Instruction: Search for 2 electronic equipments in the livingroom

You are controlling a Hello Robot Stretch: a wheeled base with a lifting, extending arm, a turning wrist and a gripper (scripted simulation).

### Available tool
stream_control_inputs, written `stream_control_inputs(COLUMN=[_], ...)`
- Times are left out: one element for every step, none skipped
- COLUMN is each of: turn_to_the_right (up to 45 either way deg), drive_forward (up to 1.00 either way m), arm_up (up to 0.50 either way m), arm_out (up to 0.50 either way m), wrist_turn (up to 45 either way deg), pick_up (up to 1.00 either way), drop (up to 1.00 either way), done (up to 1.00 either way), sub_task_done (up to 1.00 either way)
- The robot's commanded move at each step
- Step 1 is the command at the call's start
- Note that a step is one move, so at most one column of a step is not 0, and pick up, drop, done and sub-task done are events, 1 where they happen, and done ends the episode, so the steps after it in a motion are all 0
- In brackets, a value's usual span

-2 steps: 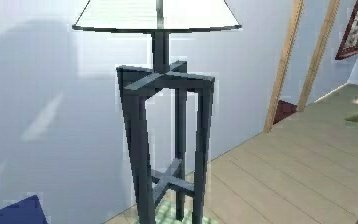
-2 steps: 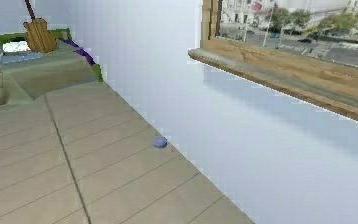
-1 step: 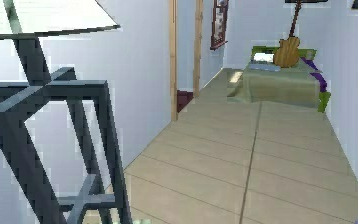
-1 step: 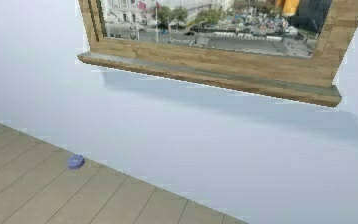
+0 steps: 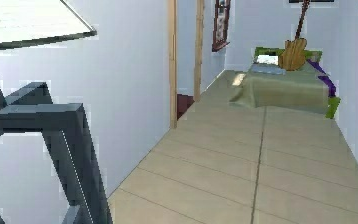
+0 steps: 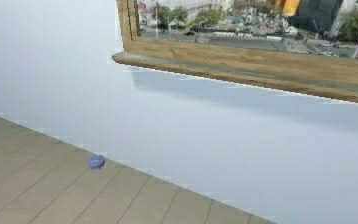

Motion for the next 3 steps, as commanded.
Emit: stream_control_inputs(turn_to_the_right=[45.0,45.0,27.0], drive_forward=[0.0,0.0,0.0], arm_up=[0.0,0.0,0.0], arm_out=[0.0,0.0,0.0], wrist_turn=[0.0,0.0,0.0], pick_up=[0.0,0.0,0.0], drop=[0.0,0.0,0.0], done=[0.0,0.0,0.0], sub_task_done=[0.0,0.0,0.0])
